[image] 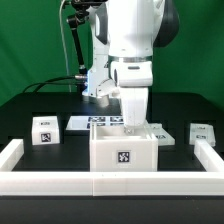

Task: Assemble cabinet

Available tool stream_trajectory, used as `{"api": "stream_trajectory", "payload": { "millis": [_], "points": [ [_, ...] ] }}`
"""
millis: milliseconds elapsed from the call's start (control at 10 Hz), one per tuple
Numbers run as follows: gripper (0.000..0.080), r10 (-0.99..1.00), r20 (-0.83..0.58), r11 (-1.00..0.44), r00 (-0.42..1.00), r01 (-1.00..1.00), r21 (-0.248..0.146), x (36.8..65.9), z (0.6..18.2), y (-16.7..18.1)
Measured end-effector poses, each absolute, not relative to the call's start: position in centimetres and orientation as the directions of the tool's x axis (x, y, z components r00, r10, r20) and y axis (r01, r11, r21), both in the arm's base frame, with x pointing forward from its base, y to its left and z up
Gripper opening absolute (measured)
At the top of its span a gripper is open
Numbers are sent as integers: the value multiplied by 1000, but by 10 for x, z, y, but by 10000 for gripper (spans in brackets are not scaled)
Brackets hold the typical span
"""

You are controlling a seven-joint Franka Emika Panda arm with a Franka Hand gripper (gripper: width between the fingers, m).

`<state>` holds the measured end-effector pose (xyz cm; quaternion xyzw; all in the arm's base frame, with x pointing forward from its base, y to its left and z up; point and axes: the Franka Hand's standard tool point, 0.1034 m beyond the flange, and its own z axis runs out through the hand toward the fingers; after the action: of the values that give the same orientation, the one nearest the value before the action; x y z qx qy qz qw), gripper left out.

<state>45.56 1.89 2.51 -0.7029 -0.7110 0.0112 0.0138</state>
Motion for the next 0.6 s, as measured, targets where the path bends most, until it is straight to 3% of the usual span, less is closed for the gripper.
{"api": "stream_trajectory", "payload": {
  "millis": [600],
  "points": [
    [35,1000,16,4,-4,1000,-14,473,25,34]
  ]
}}
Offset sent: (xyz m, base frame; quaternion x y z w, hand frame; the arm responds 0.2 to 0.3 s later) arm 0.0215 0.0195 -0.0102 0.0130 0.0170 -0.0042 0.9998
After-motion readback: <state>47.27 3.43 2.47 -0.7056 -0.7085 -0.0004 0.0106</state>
